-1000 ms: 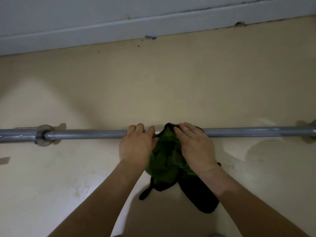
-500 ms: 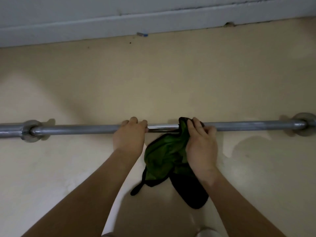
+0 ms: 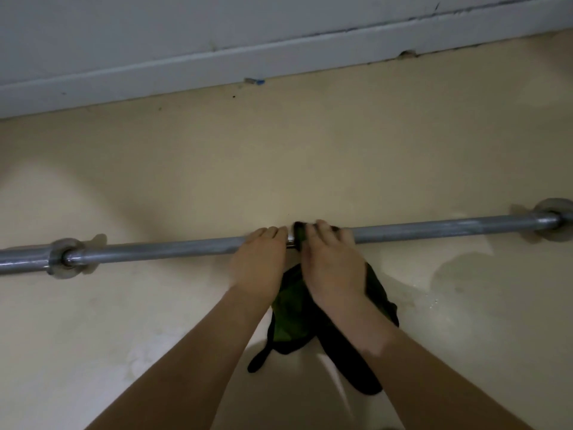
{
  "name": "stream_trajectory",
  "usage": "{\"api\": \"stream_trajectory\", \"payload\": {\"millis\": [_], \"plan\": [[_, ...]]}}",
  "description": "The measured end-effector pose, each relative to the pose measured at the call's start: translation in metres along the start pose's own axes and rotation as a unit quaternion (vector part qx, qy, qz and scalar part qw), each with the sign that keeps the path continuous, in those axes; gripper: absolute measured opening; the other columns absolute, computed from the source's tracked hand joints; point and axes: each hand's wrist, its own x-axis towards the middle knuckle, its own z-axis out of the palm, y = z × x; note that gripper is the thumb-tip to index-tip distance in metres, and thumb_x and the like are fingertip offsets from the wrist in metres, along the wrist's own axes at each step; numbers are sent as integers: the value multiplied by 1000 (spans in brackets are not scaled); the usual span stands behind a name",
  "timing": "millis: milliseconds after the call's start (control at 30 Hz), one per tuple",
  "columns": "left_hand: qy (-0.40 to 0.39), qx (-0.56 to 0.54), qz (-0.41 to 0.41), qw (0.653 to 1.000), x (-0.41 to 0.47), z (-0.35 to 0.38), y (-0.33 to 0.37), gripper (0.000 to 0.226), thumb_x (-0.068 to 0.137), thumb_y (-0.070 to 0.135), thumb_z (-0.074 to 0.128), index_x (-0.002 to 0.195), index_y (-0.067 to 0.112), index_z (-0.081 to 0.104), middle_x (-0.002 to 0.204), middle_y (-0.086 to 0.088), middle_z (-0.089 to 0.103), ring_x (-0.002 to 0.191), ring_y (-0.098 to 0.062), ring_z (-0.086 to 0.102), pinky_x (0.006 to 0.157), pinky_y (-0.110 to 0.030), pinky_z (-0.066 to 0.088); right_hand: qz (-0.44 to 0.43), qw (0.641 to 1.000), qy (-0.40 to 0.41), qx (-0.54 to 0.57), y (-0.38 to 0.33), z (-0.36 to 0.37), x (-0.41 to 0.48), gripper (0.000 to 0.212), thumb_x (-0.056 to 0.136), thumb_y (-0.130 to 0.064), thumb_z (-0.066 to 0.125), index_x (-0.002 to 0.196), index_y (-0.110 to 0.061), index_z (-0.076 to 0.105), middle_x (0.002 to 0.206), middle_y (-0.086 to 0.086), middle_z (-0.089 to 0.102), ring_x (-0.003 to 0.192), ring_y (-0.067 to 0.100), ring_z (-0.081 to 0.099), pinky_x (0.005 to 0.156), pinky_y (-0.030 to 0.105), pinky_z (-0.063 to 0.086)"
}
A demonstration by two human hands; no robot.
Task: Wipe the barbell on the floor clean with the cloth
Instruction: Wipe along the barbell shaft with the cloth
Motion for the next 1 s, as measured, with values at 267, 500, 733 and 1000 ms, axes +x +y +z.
{"api": "stream_trajectory", "payload": {"millis": [267, 500, 733, 1000], "plan": [[-60, 79, 19, 995, 12, -11, -2, 18, 93, 8, 43, 109, 13, 50, 106, -5, 60, 92, -20, 57, 64, -28, 34, -56, 996, 47, -45, 103, -29, -5, 53, 67, 2, 72, 117, -14, 65, 123, 4, 64, 75, 33, 63, 56, 36, 55], [-85, 136, 37, 986, 16, -16, 5, 23, 92, 6, 43, 114, 12, 46, 108, -6, 59, 92, -20, 59, 64, -28, 36, -27, 995, 66, 75, 41, -1, 3, 40, 72, 4, 70, 109, -12, 69, 114, 7, 68, 87, 30, 64, 72, 34, 56], [-132, 153, 54, 978, 26, -24, 1, 25, 90, 6, 45, 115, 9, 45, 111, -8, 60, 96, -23, 61, 69, -30, 42, 68, 993, 98, 25, 124, -40, 2, 41, 73, 8, 68, 110, -9, 69, 117, 8, 67, 81, 28, 69, 74, 24, 51], [-145, 173, -6, 974, 36, -9, 21, 55, 92, 21, 45, 136, -2, 21, 130, -30, 44, 114, -45, 47, 102, -54, 34, 22, 992, 36, 122, 45, -24, 19, 38, 79, 6, 62, 112, -13, 68, 116, 4, 68, 86, 28, 67, 80, 30, 51]]}}
